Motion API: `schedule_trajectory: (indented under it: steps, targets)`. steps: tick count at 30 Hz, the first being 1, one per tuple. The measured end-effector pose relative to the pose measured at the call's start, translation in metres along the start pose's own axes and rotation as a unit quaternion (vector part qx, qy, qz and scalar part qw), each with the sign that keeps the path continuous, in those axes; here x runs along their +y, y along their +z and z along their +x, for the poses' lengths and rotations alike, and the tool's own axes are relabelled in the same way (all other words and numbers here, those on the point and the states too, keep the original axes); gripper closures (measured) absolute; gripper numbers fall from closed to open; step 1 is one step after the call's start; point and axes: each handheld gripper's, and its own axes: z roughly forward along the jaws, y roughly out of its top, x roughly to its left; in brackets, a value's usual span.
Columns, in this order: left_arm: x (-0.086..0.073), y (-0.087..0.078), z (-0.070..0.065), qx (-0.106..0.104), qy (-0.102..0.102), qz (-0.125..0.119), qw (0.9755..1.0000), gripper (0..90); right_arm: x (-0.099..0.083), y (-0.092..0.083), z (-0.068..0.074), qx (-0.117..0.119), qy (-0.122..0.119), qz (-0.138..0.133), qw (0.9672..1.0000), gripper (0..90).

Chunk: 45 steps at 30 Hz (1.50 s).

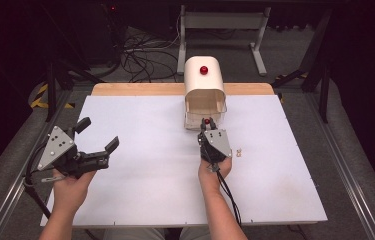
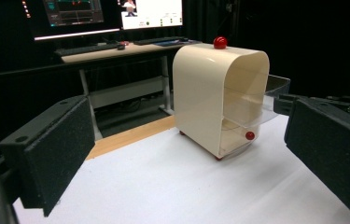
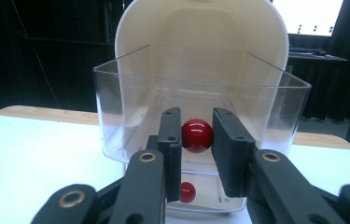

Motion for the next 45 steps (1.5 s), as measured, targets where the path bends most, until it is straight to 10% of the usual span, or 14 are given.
schedule_trajectory:
  steps: [28, 45]
  targets:
    - [-0.001, 0.001, 0.000, -0.001, 0.001, 0.002, 1.0000, 2.3, 0.004, -0.003, -0.008, 0.029, 0.003, -0.001, 0.9996, 60.1]
    - [-0.001, 0.001, 0.000, -0.004, -0.003, -0.001, 1.0000, 2.4, 0.013, -0.013, -0.024, 0.087, 0.002, -0.008, 0.9962, 47.2]
